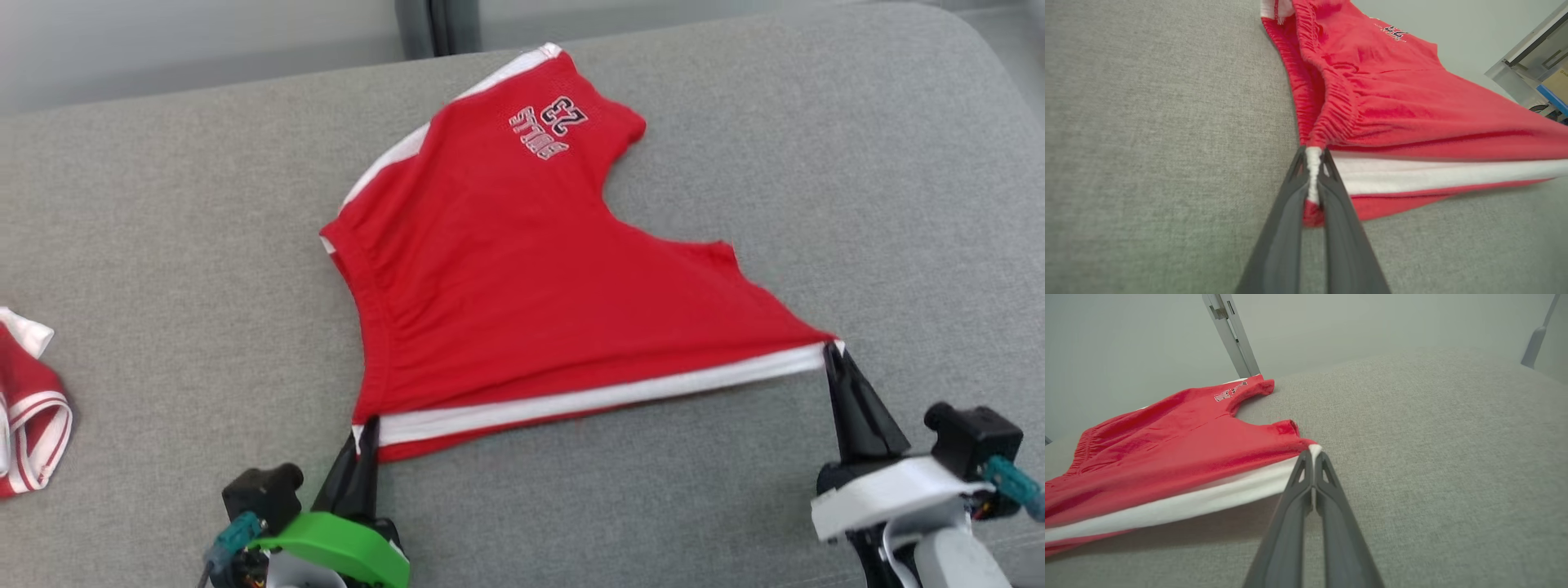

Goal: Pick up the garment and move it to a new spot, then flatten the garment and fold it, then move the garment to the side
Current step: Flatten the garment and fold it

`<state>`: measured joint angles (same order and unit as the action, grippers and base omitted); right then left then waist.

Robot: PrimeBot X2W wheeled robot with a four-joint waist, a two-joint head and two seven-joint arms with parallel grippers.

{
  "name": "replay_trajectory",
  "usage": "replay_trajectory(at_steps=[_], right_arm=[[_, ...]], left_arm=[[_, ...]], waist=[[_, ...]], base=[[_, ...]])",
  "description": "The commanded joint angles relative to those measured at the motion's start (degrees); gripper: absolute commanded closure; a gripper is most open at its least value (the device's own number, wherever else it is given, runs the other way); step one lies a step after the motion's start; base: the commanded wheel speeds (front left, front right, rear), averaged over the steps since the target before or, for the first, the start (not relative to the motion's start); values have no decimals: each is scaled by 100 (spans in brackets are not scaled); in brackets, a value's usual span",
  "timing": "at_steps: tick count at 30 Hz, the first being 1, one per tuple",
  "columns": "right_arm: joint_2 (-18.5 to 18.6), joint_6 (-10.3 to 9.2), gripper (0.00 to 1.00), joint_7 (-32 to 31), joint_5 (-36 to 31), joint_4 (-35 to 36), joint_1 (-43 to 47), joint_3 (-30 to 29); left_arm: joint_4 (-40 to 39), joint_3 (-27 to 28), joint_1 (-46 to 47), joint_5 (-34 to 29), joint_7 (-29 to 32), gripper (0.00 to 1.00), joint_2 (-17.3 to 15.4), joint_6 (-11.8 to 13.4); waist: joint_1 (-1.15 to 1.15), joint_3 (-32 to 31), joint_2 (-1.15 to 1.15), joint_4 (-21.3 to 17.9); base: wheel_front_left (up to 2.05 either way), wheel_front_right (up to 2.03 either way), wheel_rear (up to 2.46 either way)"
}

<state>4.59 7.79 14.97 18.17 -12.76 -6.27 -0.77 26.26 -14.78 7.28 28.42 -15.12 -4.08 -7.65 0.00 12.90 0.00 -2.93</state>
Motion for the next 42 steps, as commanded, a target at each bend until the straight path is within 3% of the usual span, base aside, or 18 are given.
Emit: replay_trajectory(at_steps=[1, 7, 13, 21, 27, 33, 42], right_arm=[[51, -55, 100, 31, 49, 80, 243, -120], [24, -55, 100, 32, 118, 451, 884, -314], [99, -48, 100, 31, 39, 660, 582, -267], [294, -35, 100, 28, -324, 257, -1034, -70], [471, -35, 100, 22, -661, -476, -2598, 43], [649, -35, 100, 3, -1183, -1378, -4030, 554], [478, -35, 100, 12, -1746, -2624, -5440, 737]], left_arm=[[-57, 31, -196, -44, -3, 100, -46, 37], [-545, -80, -673, -139, -4, 100, -128, 36], [-1068, -191, -633, -202, -4, 100, -125, 35], [-1436, -507, 370, -95, -3, 100, -100, 30], [-1330, -577, 1269, 59, -4, 100, -80, 29], [-1203, -431, 1928, 51, -3, 100, -60, 29], [-943, -403, 2520, 102, -3, 100, 12, 29]], waist=[[0, -287, 0, 98], [0, -491, 0, 163], [0, -353, 0, 297], [0, 338, 0, 621], [0, 966, 0, 864], [0, 1500, 0, 964], [0, 2001, 0, 1104]], base=[[0, 0, 0], [0, 0, 0], [0, 0, 0], [0, 0, 0], [0, 0, 0], [0, 0, 0], [0, 0, 0]])
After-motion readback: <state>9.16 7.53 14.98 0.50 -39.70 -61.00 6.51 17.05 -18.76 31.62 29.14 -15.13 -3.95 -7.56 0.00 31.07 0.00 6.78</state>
